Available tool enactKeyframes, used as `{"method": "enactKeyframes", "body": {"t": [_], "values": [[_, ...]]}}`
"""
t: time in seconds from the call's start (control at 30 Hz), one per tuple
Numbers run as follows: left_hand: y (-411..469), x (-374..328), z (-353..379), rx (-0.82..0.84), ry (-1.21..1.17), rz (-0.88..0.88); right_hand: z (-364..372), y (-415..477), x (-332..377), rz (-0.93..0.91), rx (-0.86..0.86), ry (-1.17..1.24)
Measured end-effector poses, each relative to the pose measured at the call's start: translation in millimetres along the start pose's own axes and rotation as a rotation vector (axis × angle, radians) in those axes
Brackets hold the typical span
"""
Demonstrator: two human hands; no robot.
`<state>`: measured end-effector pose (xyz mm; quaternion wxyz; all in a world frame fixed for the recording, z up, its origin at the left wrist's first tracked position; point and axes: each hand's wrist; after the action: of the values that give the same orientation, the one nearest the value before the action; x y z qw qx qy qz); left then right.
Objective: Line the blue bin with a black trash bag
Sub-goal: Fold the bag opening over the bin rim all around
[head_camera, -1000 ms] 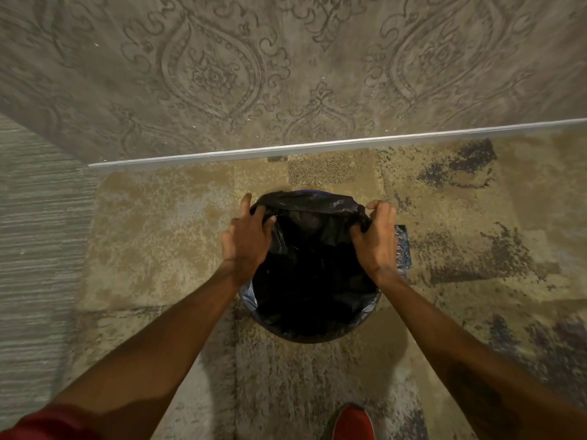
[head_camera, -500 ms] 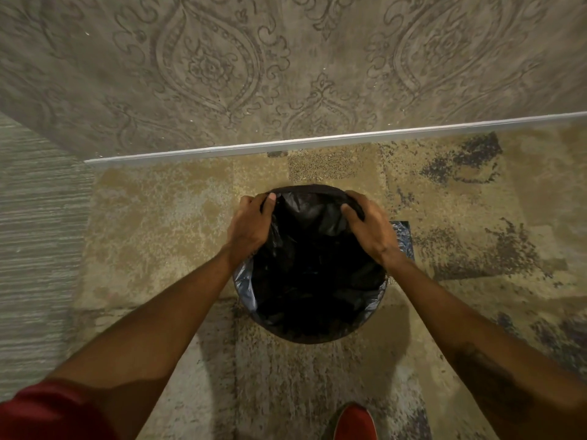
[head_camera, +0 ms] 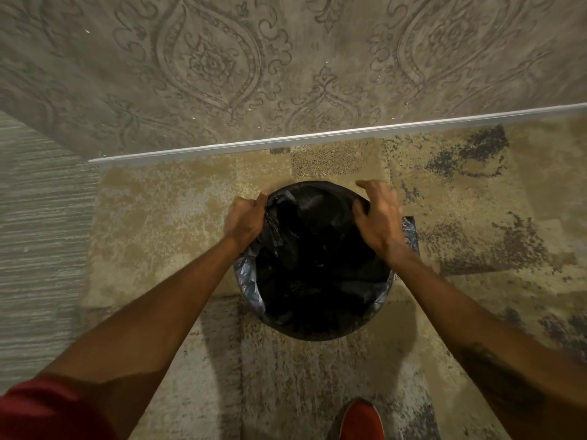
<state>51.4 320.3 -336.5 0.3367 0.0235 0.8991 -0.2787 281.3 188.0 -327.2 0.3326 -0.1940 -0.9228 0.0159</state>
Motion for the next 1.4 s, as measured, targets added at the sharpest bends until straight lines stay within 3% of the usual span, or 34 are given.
{"method": "enactKeyframes", "body": {"t": [0.07,0.2,0.37,0.47,0.6,0.67,0.77,0.83,1.0,1.1,1.27,1.4], "values": [[-3.1,3.3,0.0,-0.060,0.026,0.023,-1.7,4.7,5.9,-0.012,0.031,0.022],[-9.1,18.9,0.9,-0.064,0.044,0.171,-5.5,8.9,-0.2,0.132,0.103,0.197],[-24.0,33.2,4.7,0.149,-0.375,0.087,-6.3,-15.9,-20.6,0.274,0.201,0.393],[-35.5,31.8,0.2,0.118,-0.653,0.004,-9.2,-39.5,-16.6,0.381,0.155,0.582],[-70.0,34.3,-5.7,-0.184,-0.383,-0.007,-9.4,-81.2,4.6,0.492,-0.101,0.551],[-89.5,33.9,-2.1,-0.195,-0.241,-0.027,-6.1,-100.9,15.3,0.527,-0.184,0.478],[-113.6,31.5,4.7,-0.216,-0.118,-0.068,1.6,-121.1,24.9,0.595,-0.160,0.418],[-120.1,31.3,5.8,-0.210,-0.175,-0.067,5.3,-126.6,27.7,0.616,-0.126,0.433],[-121.9,38.4,9.4,-0.011,-0.618,-0.160,8.5,-130.1,22.8,0.609,-0.101,0.451],[-126.0,40.1,9.1,-0.022,-0.778,-0.198,7.2,-133.5,22.0,0.627,-0.107,0.546],[-143.8,39.8,14.3,-0.319,-0.467,-0.156,8.4,-149.8,31.5,0.742,-0.198,0.664],[-155.0,45.0,28.6,-0.169,-0.660,-0.187,15.3,-159.3,41.8,0.812,-0.135,0.742]]}}
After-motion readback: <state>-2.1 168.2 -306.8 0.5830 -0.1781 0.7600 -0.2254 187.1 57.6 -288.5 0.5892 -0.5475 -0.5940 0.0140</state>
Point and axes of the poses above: each hand's wrist, its own y-axis towards the middle knuckle, its own z-axis out of the palm, x = y × z, and after that the axes turned 10 degrees about x, right-handed
